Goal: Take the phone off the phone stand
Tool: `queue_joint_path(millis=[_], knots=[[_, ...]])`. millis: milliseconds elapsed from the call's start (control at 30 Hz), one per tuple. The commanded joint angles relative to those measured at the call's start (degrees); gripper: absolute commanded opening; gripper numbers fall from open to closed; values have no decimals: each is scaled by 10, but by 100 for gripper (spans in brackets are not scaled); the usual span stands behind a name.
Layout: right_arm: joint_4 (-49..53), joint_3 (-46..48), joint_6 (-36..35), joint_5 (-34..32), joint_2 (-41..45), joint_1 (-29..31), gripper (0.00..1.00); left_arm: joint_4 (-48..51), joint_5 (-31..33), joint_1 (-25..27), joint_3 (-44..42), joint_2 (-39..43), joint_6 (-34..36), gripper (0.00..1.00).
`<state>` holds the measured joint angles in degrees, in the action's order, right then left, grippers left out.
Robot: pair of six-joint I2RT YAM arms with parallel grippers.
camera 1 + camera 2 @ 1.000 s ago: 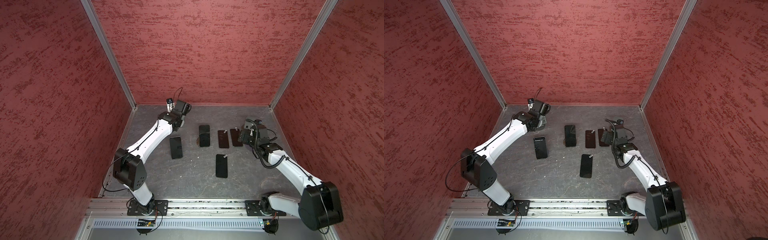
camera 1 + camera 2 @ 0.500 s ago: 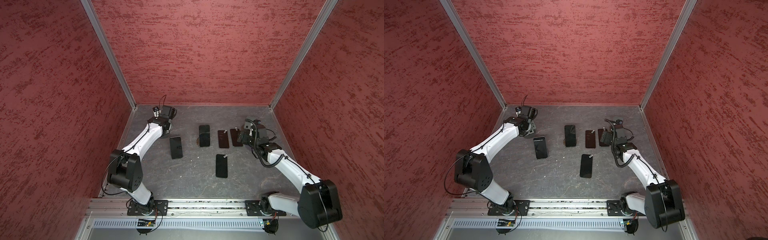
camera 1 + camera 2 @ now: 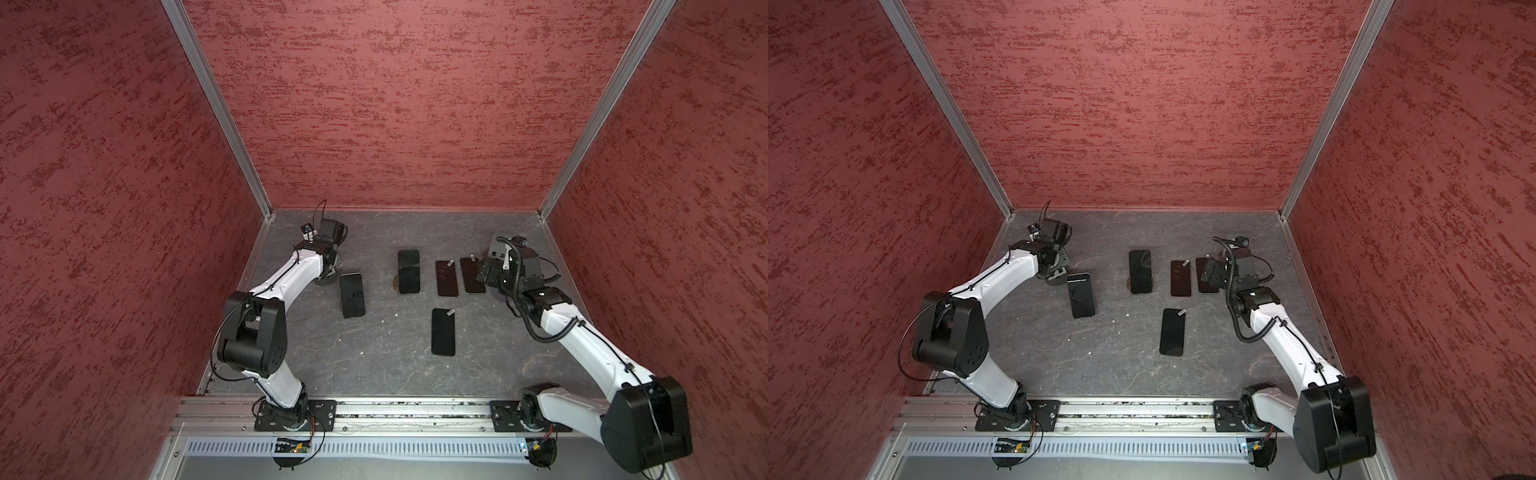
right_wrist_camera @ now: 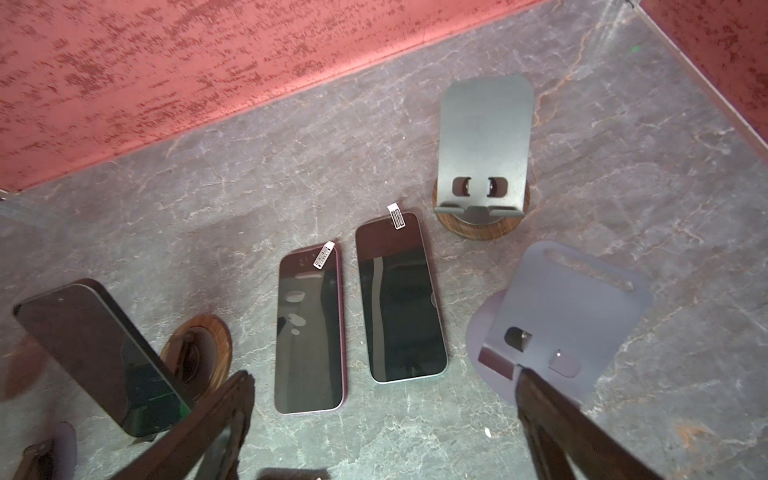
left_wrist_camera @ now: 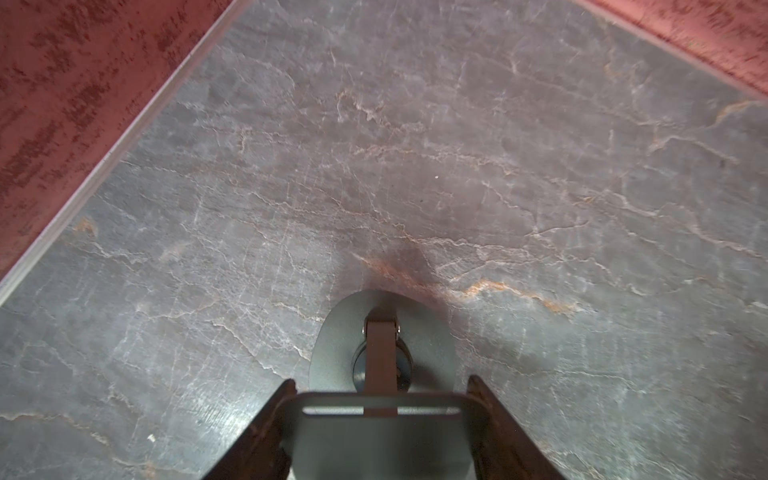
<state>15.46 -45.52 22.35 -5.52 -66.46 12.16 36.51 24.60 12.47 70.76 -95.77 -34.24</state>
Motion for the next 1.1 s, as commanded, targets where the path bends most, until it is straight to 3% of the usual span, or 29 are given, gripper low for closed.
queue_joint_path(millis=[0,733,1067], knots=[[11,-19,9,20,9,2,99,-21,-4,-3,-3,-19,-7,62],[15,-54,15,16,-20,38,99,-40,-12,-8,-33,-29,-22,67],[24,-82,8,5,-52,79,99,-37,-11,-9,-42,17,-17,77]])
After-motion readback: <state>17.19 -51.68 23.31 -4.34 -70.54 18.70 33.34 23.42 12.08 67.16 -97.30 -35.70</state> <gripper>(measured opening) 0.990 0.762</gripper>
